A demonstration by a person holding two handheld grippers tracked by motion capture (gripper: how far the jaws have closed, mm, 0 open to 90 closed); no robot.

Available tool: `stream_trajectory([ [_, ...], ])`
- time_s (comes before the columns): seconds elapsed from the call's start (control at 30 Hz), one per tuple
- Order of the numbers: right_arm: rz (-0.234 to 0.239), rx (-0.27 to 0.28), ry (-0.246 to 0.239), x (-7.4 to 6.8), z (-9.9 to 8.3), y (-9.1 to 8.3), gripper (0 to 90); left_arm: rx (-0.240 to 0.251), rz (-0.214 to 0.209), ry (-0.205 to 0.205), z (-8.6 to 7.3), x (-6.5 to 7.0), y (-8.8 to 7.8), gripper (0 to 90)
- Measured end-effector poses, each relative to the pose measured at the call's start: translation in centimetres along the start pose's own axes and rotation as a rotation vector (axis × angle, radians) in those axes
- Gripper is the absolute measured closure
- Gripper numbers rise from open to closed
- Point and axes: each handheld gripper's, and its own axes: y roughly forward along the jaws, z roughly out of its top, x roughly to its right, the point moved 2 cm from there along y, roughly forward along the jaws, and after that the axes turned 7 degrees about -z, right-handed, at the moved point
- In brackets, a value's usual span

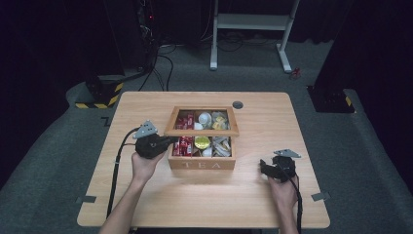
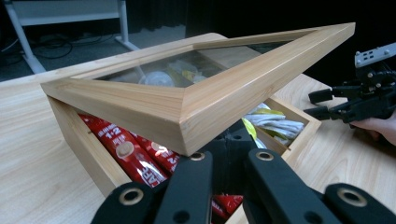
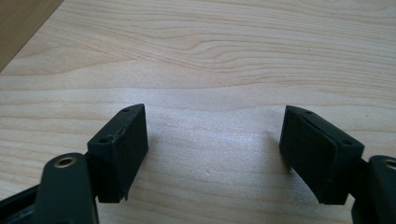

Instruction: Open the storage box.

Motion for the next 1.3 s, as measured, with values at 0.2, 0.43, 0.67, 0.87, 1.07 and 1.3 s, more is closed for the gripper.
stream_trajectory([
  [0.2,0.022,-0.017,-0.022,-0.4,0.2,-0.1,24.7,0.002,0.005,0.01,0.7,-0.2,0.1,90.0],
  [0.43,0.123,0.016,-0.028,-1.4,0.7,-1.0,34.3,0.007,0.015,0.009,1.5,-0.3,0.0,90.0],
  [0.67,0.221,0.126,-0.041,-2.9,1.3,-2.7,37.7,0.008,0.019,0.017,2.1,-0.5,0.0,90.0],
  [0.87,0.3,0.166,-0.061,-4.6,2.4,-3.4,39.7,0.007,0.022,0.019,2.6,-0.6,0.1,90.0],
  [1.07,0.334,0.185,-0.068,-5.1,3.1,-3.6,39.9,0.012,0.013,0.01,2.7,-0.7,0.2,90.0],
  [1.3,0.378,0.239,-0.085,-5.7,4.6,-4.5,40.0,0.006,0.016,0.015,3.1,-0.8,0.2,90.0],
])
